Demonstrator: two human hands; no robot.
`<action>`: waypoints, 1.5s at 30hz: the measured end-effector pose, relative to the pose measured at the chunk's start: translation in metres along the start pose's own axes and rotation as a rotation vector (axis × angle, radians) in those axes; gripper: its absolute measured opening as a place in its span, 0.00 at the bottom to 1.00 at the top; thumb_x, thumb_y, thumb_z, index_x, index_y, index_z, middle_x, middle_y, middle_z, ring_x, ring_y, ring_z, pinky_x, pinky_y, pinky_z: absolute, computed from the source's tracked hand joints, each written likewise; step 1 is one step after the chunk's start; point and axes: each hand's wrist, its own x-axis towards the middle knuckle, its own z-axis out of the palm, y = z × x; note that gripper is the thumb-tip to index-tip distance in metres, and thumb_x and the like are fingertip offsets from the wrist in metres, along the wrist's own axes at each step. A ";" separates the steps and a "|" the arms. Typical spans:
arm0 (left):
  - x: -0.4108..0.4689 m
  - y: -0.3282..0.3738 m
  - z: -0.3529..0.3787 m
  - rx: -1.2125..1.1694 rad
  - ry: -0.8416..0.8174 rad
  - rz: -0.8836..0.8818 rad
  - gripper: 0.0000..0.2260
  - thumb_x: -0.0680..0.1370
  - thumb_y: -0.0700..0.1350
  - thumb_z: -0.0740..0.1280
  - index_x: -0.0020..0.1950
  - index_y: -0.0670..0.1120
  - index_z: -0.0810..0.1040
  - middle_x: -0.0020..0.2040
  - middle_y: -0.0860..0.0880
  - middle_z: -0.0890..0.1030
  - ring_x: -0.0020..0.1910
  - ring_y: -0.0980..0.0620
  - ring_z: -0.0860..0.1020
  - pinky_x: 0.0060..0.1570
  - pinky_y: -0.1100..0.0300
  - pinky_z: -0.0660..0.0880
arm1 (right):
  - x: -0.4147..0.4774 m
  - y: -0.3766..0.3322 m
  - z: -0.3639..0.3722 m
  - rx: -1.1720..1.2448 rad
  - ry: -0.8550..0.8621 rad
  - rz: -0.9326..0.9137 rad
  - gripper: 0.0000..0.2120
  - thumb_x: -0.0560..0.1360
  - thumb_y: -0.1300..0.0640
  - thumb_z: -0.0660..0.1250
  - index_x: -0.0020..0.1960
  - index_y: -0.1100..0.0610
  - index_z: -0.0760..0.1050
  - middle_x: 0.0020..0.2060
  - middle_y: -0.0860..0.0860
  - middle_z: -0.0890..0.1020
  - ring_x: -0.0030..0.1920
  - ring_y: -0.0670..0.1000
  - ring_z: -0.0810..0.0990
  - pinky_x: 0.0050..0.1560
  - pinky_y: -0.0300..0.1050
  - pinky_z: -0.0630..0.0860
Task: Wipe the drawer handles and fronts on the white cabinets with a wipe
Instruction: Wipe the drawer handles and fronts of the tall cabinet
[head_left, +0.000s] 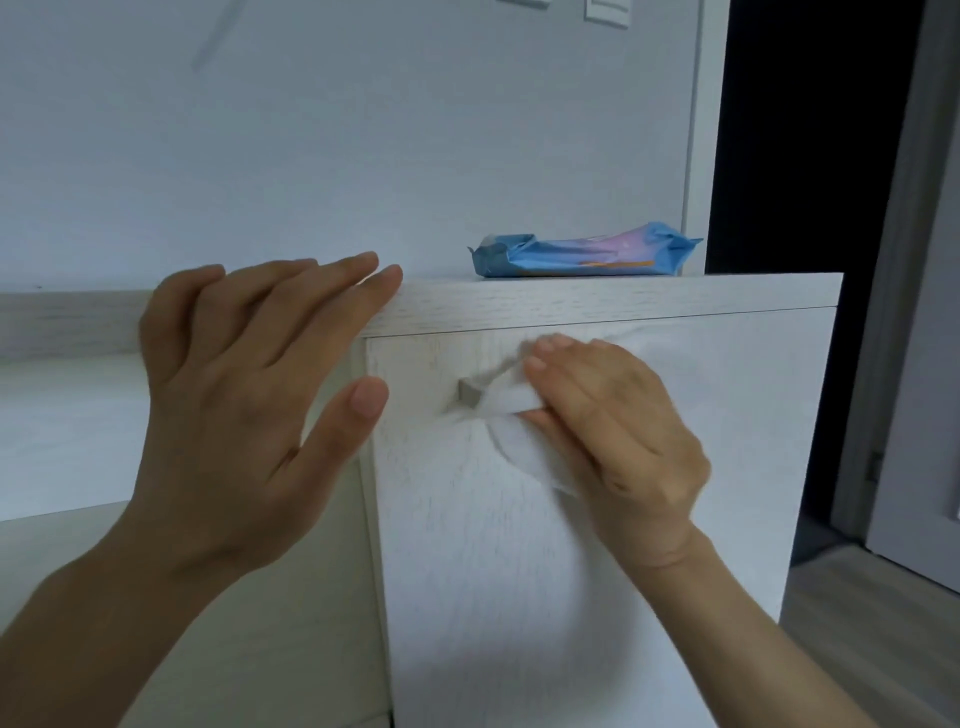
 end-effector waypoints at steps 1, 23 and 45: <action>0.001 0.000 0.000 0.004 0.001 0.000 0.29 0.82 0.58 0.41 0.71 0.45 0.70 0.69 0.50 0.72 0.65 0.45 0.68 0.64 0.49 0.54 | 0.003 -0.007 0.007 0.027 -0.013 -0.023 0.10 0.75 0.64 0.70 0.55 0.64 0.78 0.52 0.56 0.82 0.55 0.52 0.81 0.58 0.51 0.77; 0.000 0.002 0.001 0.043 -0.004 -0.031 0.29 0.82 0.59 0.40 0.72 0.47 0.69 0.69 0.51 0.72 0.66 0.47 0.68 0.67 0.57 0.49 | -0.003 0.010 -0.013 -0.005 -0.014 0.006 0.08 0.76 0.63 0.68 0.55 0.65 0.77 0.53 0.56 0.80 0.55 0.51 0.80 0.62 0.49 0.75; 0.001 0.001 0.002 0.030 0.023 0.003 0.28 0.82 0.58 0.42 0.71 0.45 0.70 0.69 0.49 0.72 0.65 0.44 0.68 0.64 0.50 0.54 | 0.008 -0.016 0.016 0.096 -0.076 -0.100 0.09 0.74 0.69 0.68 0.53 0.67 0.80 0.49 0.58 0.83 0.52 0.54 0.81 0.61 0.48 0.74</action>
